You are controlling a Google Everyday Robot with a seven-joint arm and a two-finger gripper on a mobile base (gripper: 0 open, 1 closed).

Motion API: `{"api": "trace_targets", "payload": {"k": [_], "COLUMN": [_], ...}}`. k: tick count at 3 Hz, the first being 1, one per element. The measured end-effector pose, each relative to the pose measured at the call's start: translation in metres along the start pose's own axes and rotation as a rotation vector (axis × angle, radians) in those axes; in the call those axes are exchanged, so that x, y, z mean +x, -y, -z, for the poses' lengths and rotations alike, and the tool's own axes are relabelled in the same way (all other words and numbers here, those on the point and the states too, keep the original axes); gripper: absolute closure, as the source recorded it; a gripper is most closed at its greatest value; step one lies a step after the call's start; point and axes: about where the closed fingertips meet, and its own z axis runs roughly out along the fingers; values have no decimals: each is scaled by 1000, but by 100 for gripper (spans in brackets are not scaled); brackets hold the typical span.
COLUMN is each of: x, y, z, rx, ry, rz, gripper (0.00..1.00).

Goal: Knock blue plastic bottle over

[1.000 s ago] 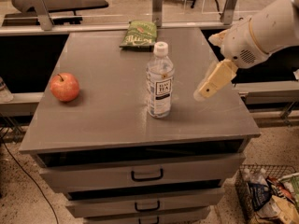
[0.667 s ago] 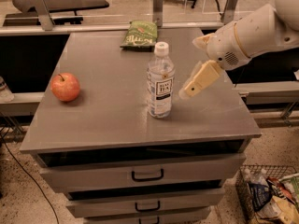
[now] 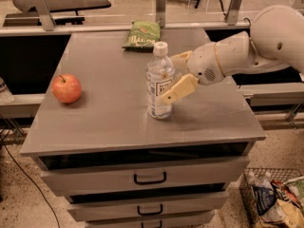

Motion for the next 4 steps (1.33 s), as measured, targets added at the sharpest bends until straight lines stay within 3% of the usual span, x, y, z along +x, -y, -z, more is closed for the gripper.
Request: {"api": "trace_targets", "payload": {"k": [1,2,3,4], "x": [0,-4,-7,-10], "y": [2,7,18,30], "z": [-18,-22,-18,-12], "rx": [-21,-21,4,33], "ry": [84,127,136,122], "rz": [-12,-17,-13,-4], "gripper": [38,60,84,100]}}
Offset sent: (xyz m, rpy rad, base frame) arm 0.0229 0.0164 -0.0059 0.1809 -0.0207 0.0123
